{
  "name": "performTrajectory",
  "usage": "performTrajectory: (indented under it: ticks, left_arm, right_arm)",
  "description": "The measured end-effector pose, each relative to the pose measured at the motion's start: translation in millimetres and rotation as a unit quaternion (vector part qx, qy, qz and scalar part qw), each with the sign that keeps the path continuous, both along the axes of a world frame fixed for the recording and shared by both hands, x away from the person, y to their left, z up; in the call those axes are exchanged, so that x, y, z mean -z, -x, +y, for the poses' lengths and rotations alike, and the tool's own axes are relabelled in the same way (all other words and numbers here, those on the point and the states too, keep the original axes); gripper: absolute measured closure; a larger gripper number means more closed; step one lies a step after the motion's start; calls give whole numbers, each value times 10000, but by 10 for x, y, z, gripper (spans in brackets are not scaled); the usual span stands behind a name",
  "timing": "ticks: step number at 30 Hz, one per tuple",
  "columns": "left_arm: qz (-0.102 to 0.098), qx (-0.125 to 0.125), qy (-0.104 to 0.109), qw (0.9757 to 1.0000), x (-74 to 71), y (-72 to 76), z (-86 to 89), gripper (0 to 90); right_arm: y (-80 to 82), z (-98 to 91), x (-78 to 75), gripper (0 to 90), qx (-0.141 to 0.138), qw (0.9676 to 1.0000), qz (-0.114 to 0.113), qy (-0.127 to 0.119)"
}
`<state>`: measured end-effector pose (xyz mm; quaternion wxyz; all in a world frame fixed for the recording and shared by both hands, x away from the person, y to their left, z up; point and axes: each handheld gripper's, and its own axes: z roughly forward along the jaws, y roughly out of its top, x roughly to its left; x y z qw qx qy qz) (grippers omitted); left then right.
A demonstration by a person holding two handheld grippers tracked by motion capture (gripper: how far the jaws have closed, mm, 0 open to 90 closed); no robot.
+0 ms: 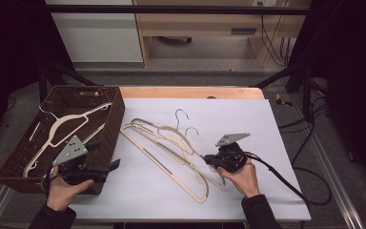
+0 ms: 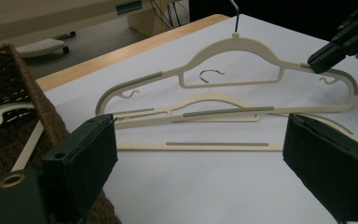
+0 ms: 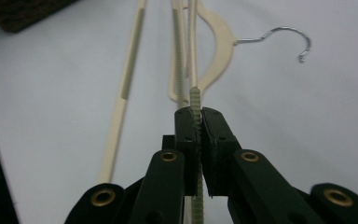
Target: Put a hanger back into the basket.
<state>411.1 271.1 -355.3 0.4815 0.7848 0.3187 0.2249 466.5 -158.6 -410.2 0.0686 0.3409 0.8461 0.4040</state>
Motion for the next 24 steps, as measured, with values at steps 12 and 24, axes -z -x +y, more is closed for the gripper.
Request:
performTrajectory:
  ticks: [12,24]
  left_arm:
    - [141,595,-671,9959,-208,-271,-603,103]
    - [474,451,-1385,9882,147,-830,-1183,205]
  right_arm:
    - [60,-76,-16,861,-298,9995,-51,34]
    - [98,-176,14,859,-399,9992,-65,-29]
